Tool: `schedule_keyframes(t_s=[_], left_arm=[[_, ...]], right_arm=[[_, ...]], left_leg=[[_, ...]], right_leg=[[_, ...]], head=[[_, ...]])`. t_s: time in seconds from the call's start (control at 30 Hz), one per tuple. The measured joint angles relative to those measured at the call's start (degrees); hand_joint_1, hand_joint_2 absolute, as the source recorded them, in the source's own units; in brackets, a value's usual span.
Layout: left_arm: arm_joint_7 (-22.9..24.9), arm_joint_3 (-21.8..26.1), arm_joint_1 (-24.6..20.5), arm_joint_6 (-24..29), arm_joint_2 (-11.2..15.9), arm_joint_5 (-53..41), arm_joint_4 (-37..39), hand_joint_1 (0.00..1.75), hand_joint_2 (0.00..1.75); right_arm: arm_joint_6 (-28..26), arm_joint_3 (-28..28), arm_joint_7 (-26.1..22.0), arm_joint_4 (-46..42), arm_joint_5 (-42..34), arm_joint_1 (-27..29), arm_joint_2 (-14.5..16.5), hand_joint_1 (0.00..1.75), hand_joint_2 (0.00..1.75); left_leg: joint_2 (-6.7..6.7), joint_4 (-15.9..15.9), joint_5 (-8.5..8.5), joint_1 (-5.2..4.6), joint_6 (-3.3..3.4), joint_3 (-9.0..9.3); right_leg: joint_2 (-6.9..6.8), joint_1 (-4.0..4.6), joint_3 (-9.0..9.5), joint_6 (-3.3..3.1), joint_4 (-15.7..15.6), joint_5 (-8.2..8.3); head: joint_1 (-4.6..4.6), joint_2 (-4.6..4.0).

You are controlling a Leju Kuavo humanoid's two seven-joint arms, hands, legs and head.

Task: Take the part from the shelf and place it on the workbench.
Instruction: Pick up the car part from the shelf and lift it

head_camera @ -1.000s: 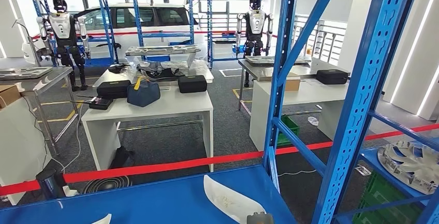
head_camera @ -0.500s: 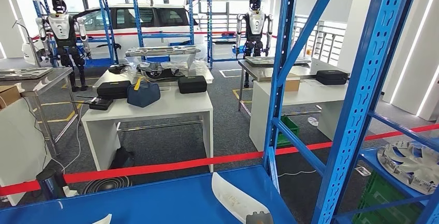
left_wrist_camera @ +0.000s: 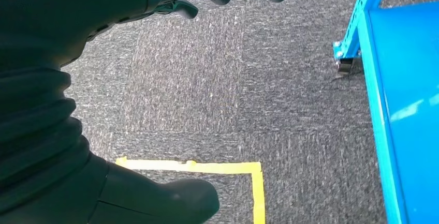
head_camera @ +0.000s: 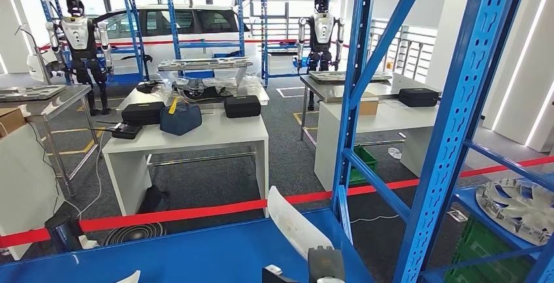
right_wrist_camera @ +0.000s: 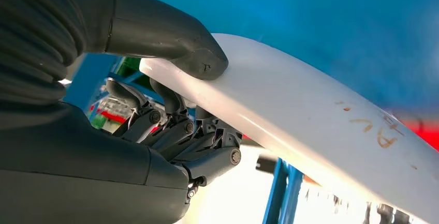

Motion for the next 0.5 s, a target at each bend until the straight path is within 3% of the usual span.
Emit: schedule_keyframes(t_s=[0.33,0.5], left_arm=[[4.20,0.00,-1.02,2.47,0.07,-0.85,-0.02,0.00,1.75],[5.82,0.00,-1.09,3.36,0.32,-0.99,-0.03,0.00,1.75]], right_arm=[[-7.07,-3.75,1.59,-5.23,-0.11,-5.52,1.70,1.68,1.75],[-7.82,-5.25,2.60,-8.80,0.18,-6.72,2.30,1.68,1.75]], left_leg=[[0.00,0.00,0.00,0.00,-0.01,0.01],[0.00,0.06,-0.06,-0.08,0.06,-0.01]], right_leg=[[0.00,0.00,0.00,-0.01,0.01,-0.01],[-0.01,-0.09,0.00,0.05,-0.04,0.00]], head=[[0.00,-0.01],[0.00,-0.01]])
